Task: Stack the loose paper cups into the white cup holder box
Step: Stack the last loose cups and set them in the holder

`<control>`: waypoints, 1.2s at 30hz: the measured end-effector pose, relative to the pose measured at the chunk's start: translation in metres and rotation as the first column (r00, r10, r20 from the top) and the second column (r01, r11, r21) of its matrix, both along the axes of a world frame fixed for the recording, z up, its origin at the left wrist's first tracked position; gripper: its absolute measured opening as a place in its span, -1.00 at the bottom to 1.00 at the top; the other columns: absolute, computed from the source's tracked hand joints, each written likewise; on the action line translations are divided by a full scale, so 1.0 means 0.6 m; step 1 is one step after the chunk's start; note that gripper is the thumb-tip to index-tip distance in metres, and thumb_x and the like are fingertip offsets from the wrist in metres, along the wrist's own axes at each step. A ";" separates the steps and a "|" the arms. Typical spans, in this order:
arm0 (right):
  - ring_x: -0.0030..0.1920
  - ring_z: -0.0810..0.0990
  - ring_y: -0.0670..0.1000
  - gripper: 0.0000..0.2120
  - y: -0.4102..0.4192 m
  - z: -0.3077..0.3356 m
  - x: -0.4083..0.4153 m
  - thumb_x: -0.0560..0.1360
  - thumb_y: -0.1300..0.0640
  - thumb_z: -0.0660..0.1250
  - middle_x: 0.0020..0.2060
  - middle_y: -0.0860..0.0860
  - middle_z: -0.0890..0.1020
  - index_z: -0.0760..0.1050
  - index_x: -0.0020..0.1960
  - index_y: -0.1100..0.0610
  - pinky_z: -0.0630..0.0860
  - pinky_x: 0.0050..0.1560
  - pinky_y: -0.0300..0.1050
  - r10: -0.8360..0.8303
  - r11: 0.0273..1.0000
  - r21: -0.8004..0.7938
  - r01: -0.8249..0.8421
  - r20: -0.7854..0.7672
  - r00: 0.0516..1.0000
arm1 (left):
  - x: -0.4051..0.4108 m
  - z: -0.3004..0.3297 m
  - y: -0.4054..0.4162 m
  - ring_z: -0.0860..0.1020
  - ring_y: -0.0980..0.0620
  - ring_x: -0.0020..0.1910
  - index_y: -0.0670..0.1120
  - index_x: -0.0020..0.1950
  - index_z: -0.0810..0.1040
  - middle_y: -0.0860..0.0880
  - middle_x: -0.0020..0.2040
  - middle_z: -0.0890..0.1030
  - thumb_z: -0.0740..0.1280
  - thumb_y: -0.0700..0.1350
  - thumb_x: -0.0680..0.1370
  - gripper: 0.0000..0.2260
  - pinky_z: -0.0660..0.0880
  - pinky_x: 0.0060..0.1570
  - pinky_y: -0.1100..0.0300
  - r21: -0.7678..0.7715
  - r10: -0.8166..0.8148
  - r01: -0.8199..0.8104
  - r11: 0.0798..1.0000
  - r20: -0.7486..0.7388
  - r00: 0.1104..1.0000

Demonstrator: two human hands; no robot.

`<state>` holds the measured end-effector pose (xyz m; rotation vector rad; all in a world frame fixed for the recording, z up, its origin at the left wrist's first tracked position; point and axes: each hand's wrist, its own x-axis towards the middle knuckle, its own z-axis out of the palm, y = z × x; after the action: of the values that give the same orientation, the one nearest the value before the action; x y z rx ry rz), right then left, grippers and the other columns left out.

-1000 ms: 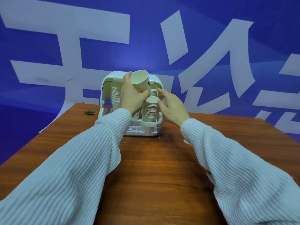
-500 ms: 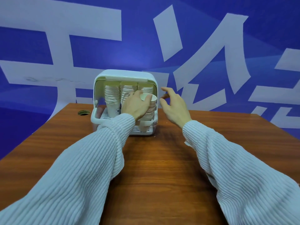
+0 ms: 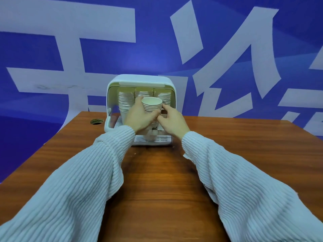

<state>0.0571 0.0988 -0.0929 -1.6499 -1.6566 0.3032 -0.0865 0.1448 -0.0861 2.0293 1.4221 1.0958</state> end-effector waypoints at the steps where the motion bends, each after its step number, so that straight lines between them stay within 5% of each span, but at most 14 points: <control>1: 0.12 0.65 0.09 -0.53 0.004 0.002 -0.008 0.46 -0.09 0.18 0.15 -0.05 0.70 0.51 0.35 -0.11 0.59 0.20 0.12 0.006 1.000 0.005 -0.006 -0.002 1.000 | -0.008 0.002 0.003 0.49 -0.18 0.41 -0.09 0.60 0.21 -0.13 0.44 0.53 0.50 0.16 0.51 -0.21 0.39 0.34 0.05 -0.007 0.014 -0.014 1.000 0.015 1.000; 8: 0.23 0.61 0.06 -0.60 0.026 0.000 -0.028 0.55 0.06 0.26 0.23 -0.05 0.66 0.49 0.39 -0.09 0.54 0.27 0.08 0.038 0.999 -0.023 -0.038 -0.008 0.999 | -0.034 -0.021 0.047 0.57 -0.10 0.29 -0.07 0.37 0.47 -0.05 0.28 0.63 0.39 0.44 0.26 -0.15 0.51 0.29 -0.13 0.009 -0.009 0.009 1.000 0.034 0.999; 12: 0.31 0.53 0.03 -0.55 0.024 0.027 -0.024 0.56 0.17 0.27 0.36 -0.05 0.56 0.46 0.44 0.00 0.52 0.28 0.05 -0.142 0.957 0.254 0.139 -0.007 0.990 | -0.038 -0.026 0.034 0.55 -0.04 0.32 -0.02 0.43 0.37 0.00 0.34 0.59 0.50 0.36 0.26 -0.15 0.48 0.34 -0.13 0.019 -0.051 0.049 0.999 0.096 0.994; 17: 0.51 0.35 0.14 -0.45 0.066 0.095 -0.022 0.57 0.22 0.19 0.50 0.06 0.45 0.35 0.56 0.09 0.31 0.50 0.10 -0.146 0.961 0.276 0.038 0.381 0.913 | -0.048 -0.033 0.032 0.50 -0.07 0.39 0.03 0.51 0.23 -0.01 0.43 0.53 0.53 0.33 0.26 -0.06 0.47 0.36 -0.16 0.022 -0.023 0.021 1.000 0.069 0.997; 24: 0.32 0.47 0.20 -0.63 0.080 0.123 -0.022 0.63 0.12 0.18 0.30 0.10 0.55 0.51 0.40 0.06 0.40 0.29 0.12 -0.161 0.978 0.198 0.063 0.532 0.831 | -0.041 -0.033 0.019 0.53 -0.14 0.34 -0.09 0.46 0.46 -0.11 0.35 0.60 0.50 0.05 0.52 -0.44 0.41 0.24 0.11 0.046 -0.030 0.033 0.998 -0.052 0.998; 31: 0.16 0.55 0.13 -0.75 0.056 0.105 -0.019 0.65 0.04 0.23 0.12 0.03 0.58 0.61 0.24 0.00 0.44 0.13 0.04 -0.156 0.956 0.292 0.005 0.500 0.852 | -0.034 -0.050 0.007 0.61 -0.16 0.12 -0.06 0.19 0.61 -0.09 0.09 0.68 0.41 0.23 0.53 -0.58 0.36 -0.08 0.11 0.066 0.135 -0.127 0.990 -0.130 0.982; 36: 0.13 0.56 0.12 -0.78 0.026 0.079 -0.019 0.64 0.06 0.26 0.10 0.01 0.60 0.63 0.20 0.00 0.48 0.09 0.05 -0.130 0.943 0.328 -0.050 0.506 0.853 | -0.034 -0.062 -0.041 0.50 -0.20 0.20 -0.13 0.27 0.49 -0.14 0.18 0.57 0.36 0.16 0.56 -0.56 0.44 0.15 -0.07 0.275 0.282 -0.256 0.927 -0.058 0.958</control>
<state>0.0460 0.1142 -0.0453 -1.5826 -1.9275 -0.4750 -0.1071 0.1200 -0.1233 2.1369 1.7243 1.3834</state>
